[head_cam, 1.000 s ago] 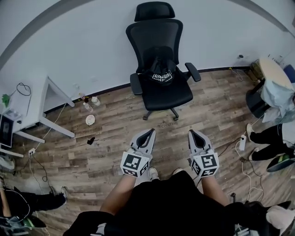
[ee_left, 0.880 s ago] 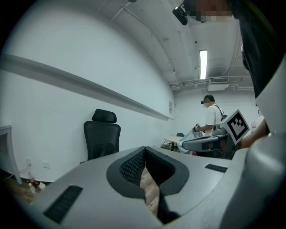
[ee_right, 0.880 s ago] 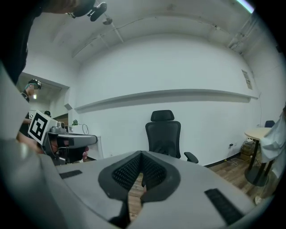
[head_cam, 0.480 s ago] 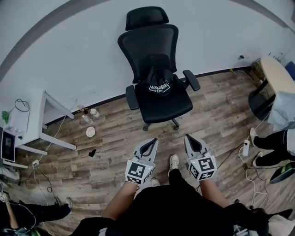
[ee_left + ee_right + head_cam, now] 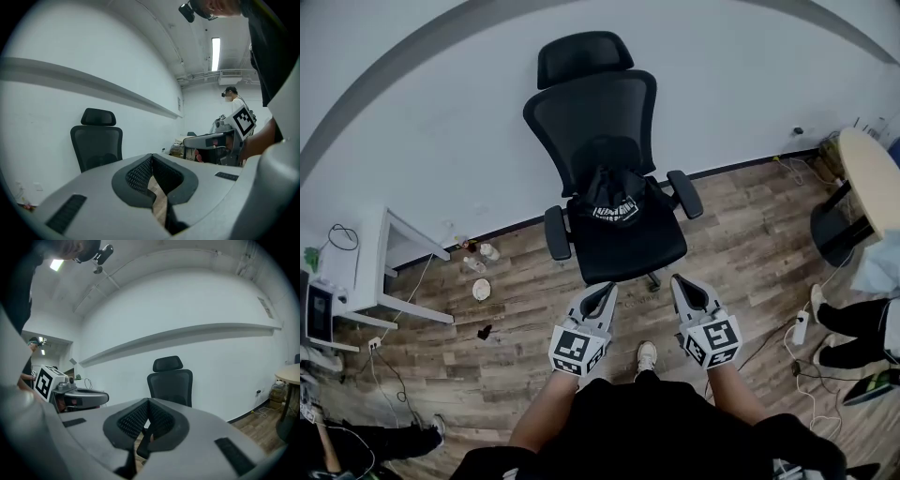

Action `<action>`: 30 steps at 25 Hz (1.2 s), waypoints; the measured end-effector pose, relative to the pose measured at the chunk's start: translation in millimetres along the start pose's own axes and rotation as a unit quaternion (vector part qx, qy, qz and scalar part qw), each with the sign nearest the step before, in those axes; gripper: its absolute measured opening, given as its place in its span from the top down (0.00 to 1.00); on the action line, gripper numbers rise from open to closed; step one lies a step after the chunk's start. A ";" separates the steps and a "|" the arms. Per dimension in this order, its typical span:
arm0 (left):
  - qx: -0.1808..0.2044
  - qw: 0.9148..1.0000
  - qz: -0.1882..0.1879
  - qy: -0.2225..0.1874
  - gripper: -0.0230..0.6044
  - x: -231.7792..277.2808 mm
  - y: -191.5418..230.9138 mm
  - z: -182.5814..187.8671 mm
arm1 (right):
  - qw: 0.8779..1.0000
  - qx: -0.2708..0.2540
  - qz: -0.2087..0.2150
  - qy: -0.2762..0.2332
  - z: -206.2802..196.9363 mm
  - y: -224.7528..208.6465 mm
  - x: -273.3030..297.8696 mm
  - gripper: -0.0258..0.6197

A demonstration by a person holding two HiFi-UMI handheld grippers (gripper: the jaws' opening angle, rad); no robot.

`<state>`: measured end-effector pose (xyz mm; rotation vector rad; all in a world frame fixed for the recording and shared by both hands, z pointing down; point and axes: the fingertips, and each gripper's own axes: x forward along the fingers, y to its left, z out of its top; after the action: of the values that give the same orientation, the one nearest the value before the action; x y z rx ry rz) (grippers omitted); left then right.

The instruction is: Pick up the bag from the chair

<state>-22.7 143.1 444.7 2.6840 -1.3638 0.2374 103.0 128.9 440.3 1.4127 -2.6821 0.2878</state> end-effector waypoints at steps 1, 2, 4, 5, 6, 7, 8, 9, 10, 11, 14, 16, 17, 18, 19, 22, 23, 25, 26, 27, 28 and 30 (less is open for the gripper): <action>0.002 1.000 0.003 -0.001 0.93 4.8 -0.4 0.8 | 1.000 0.002 0.005 0.003 -0.9 -6.1 1.2 0.94; 0.001 1.000 0.007 -0.003 0.93 11.2 1.2 2.0 | 1.000 0.001 0.009 0.005 -1.6 -13.2 4.6 0.94; -0.008 1.000 0.016 -0.008 0.93 24.7 8.7 5.6 | 1.000 -0.007 0.015 0.006 -1.1 -26.4 16.0 0.94; -0.012 1.000 0.020 -0.009 0.93 29.8 11.7 7.2 | 1.000 -0.009 0.015 0.004 -0.2 -31.0 20.9 0.94; -0.013 1.000 0.022 -0.009 0.93 33.2 13.0 8.1 | 1.000 -0.010 0.012 0.002 0.5 -34.4 23.8 0.94; -0.012 1.000 0.022 -0.009 0.93 35.5 13.5 8.6 | 1.000 -0.009 0.009 0.000 1.1 -36.6 25.7 0.94; -0.010 1.000 0.023 -0.010 0.93 37.5 15.0 9.0 | 1.000 -0.008 0.008 -0.002 1.4 -38.0 28.6 0.94; -0.009 1.000 0.025 -0.011 0.93 40.9 19.3 9.7 | 1.000 -0.007 0.008 -0.003 1.3 -39.8 34.4 0.94; -0.011 0.999 0.029 -0.012 0.93 46.7 26.6 10.4 | 1.000 -0.006 0.010 -0.001 0.7 -42.9 43.8 0.94; -0.016 0.999 0.032 -0.011 0.93 54.1 36.0 10.4 | 1.000 -0.005 0.014 0.003 0.0 -46.7 55.7 0.94; -0.023 0.999 0.045 -0.001 0.93 73.8 67.3 3.9 | 1.000 -0.001 0.023 0.010 1.0 -51.9 92.6 0.94; -0.024 0.998 0.054 0.005 0.93 84.9 89.0 -1.6 | 1.000 0.004 0.029 0.009 4.0 -50.3 116.8 0.94; -0.028 0.998 0.057 0.006 0.93 90.5 100.1 -3.1 | 0.999 0.006 0.032 0.010 5.6 -48.9 129.4 0.94; -0.033 0.998 0.060 0.006 0.93 96.4 111.5 -3.3 | 0.999 0.006 0.037 0.011 7.3 -47.4 142.7 0.94; -0.036 0.997 0.062 0.005 0.93 102.4 122.6 -2.8 | 0.999 0.004 0.043 0.013 8.9 -46.3 156.0 0.94; -0.043 0.997 0.067 0.007 0.93 119.3 153.9 -1.0 | 0.998 -0.007 0.055 0.025 11.7 -50.1 194.4 0.94; -0.045 0.997 0.068 0.009 0.93 124.0 164.2 -0.4 | 0.998 -0.009 0.056 0.029 13.0 -53.2 206.4 0.94; -0.050 0.996 0.068 0.015 0.93 133.3 184.4 0.2 | 0.998 -0.012 0.054 0.036 16.5 -60.8 229.3 0.94; -0.052 0.996 0.068 0.019 0.93 138.3 193.9 -0.2 | 0.998 -0.012 0.051 0.041 17.2 -65.3 240.0 0.94; -0.053 0.996 0.068 0.023 0.93 143.5 202.9 -1.6 | 0.998 -0.010 0.048 0.045 16.3 -69.9 250.1 0.94; -0.054 0.996 0.067 0.027 0.93 148.8 211.9 -4.1 | 0.998 -0.006 0.043 0.050 14.1 -74.2 259.7 0.94; -0.056 0.996 0.065 0.035 0.93 160.2 231.1 -9.1 | 0.998 -0.001 0.032 0.060 8.2 -81.3 278.9 0.94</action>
<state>-117.4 -117.3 493.3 2.4765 -1.4850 0.2581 12.2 -142.7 490.2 1.2677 -2.6325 0.3635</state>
